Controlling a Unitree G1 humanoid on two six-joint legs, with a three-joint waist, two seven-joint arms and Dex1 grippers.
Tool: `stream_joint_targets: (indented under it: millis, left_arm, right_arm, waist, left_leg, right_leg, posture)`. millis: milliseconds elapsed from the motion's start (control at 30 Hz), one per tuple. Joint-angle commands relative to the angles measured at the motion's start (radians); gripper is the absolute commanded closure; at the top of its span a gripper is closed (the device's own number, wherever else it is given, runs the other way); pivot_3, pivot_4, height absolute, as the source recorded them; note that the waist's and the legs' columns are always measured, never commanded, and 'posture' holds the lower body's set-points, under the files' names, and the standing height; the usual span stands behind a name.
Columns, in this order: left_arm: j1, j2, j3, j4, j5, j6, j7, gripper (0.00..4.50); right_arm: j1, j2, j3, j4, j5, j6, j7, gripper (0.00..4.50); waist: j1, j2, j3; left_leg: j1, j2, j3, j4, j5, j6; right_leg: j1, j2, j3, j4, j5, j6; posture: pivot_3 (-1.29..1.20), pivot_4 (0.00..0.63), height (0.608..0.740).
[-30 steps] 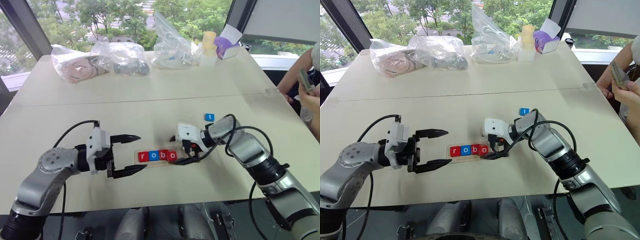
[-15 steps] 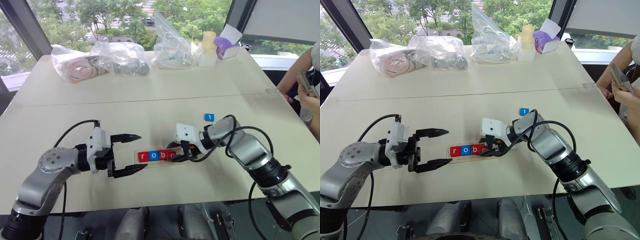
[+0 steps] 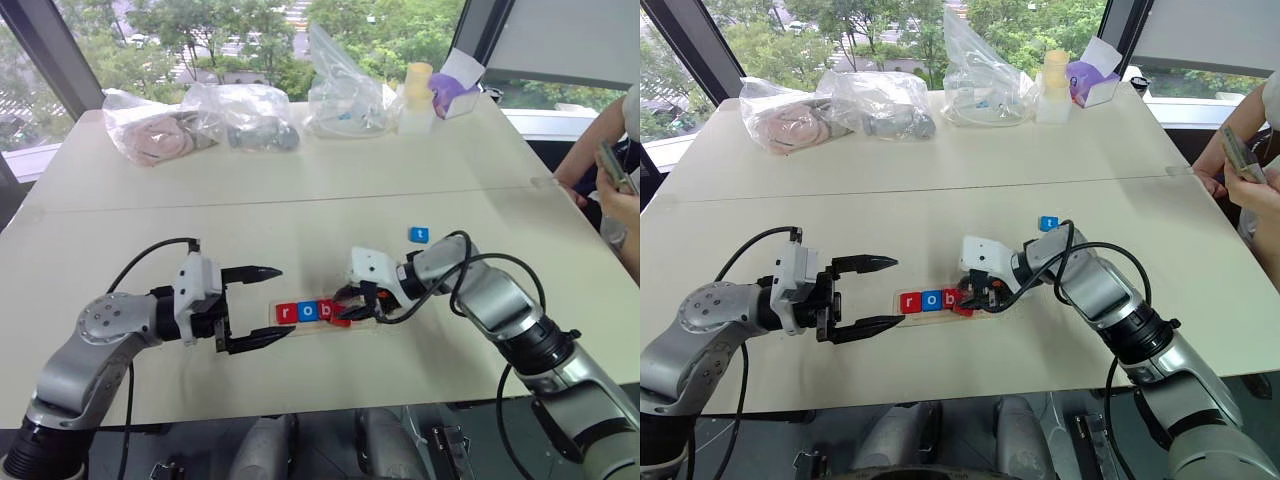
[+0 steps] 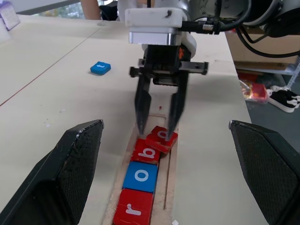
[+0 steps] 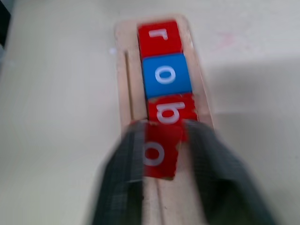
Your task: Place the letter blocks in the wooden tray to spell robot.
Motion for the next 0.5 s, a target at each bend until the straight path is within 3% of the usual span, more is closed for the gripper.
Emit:
stream_joint_targets:
  millis: [33, 67, 500]
  left_arm:
    - [-0.015, -0.004, 0.002, -0.024, -0.009, -0.001, 0.006, 0.0]
    - [-0.018, -0.004, 0.0, -0.021, -0.007, -0.002, 0.005, 0.0]
    - [-0.008, 0.025, 0.015, -0.029, -0.022, 0.006, -0.028, 0.0]
  right_arm:
    - [-0.009, -0.014, -0.033, -0.057, 0.03, 0.024, 0.001, 0.87]
    - [-0.006, -0.02, -0.034, -0.065, 0.036, 0.027, 0.004, 0.49]
    - [0.079, -0.026, 0.024, -0.056, -0.025, 0.009, -0.082, 0.49]
  waist:
    - [0.0, 0.0, 0.0]
    - [0.001, 0.0, 0.0]
    - [0.0, 0.0, 0.0]
  left_leg:
    - [0.0, 0.0, 0.0, 0.0, 0.0, 0.0]
    - [0.0, 0.0, 0.0, 0.0, 0.0, 0.0]
    - [0.0, 0.0, 0.0, 0.0, 0.0, 0.0]
  right_leg:
    - [0.0, 0.0, 0.0, 0.0, 0.0, 0.0]
    - [0.0, 0.0, 0.0, 0.0, 0.0, 0.0]
    - [0.0, 0.0, 0.0, 0.0, 0.0, 0.0]
  posture:
    - [0.0, 0.15, 0.74]
    - [0.0, 0.15, 0.74]
    - [0.0, 0.15, 0.74]
